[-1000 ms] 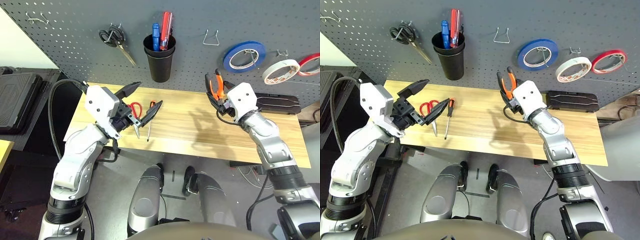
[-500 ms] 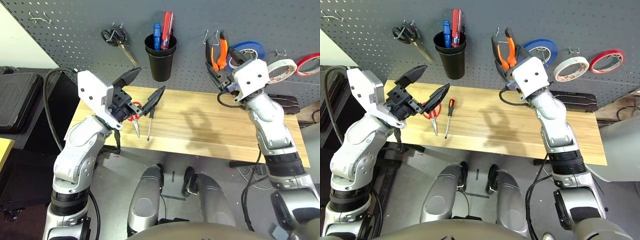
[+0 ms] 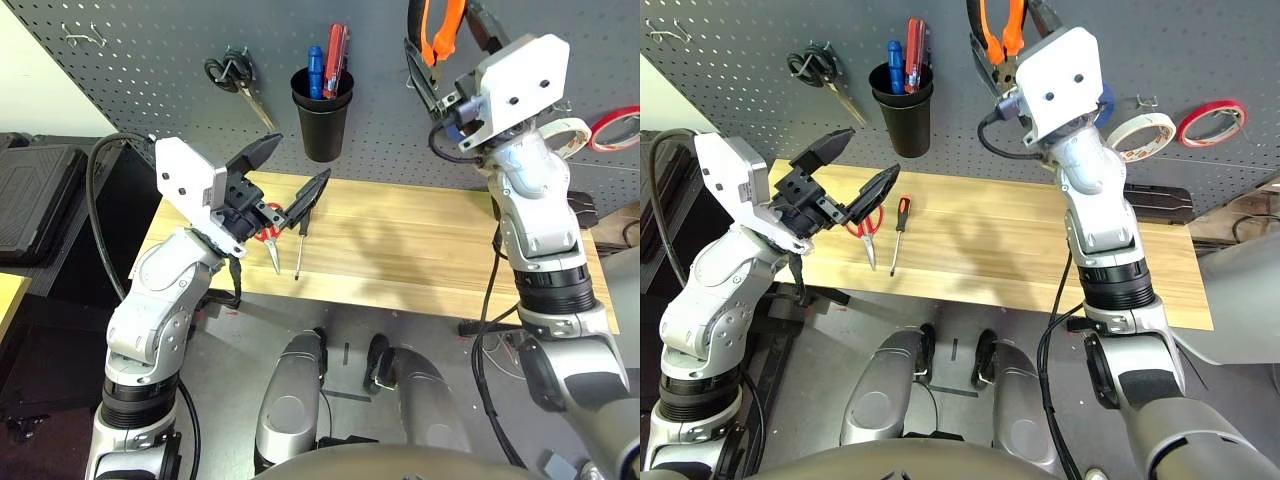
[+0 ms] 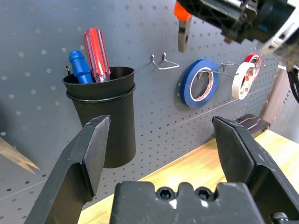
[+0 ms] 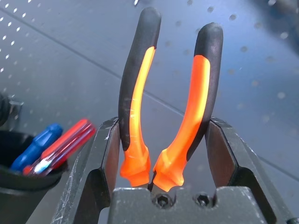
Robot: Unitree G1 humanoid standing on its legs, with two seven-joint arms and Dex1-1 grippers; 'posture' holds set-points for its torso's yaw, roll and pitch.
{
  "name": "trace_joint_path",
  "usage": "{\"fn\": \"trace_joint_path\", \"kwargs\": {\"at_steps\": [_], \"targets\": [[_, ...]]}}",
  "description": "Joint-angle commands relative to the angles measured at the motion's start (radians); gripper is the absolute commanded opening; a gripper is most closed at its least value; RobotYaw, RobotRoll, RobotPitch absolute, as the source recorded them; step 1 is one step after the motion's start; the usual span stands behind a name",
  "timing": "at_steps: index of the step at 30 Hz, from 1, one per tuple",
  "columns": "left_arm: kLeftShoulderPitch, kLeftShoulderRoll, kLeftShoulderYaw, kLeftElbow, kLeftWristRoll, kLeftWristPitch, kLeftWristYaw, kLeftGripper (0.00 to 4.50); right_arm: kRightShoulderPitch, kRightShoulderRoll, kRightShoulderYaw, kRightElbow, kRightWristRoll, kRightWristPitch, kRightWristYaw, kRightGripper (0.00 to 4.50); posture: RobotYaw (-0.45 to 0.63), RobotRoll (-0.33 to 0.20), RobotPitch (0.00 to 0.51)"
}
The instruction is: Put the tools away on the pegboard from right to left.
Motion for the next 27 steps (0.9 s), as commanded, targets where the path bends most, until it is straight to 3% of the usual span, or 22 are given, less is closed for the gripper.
{"fn": "trace_joint_path", "kwargs": {"at_steps": [1,14,27], "targets": [[0.004,0.012,-0.015,0.001,0.005,0.002,-0.014,4.50,-0.059,-0.001,-0.036,0.055,-0.006,-0.011,-0.030,2.98,0.31,0.000,0.170],[0.016,0.026,-0.025,-0.002,0.013,0.002,-0.014,4.50,-0.210,0.029,-0.047,0.370,0.009,-0.067,-0.076,2.98,0.33,0.000,0.187],[0.028,0.034,-0.030,-0.011,0.018,0.006,-0.009,4.50,-0.213,0.090,-0.052,0.492,0.028,-0.049,-0.092,2.98,0.34,0.000,0.195]]}}
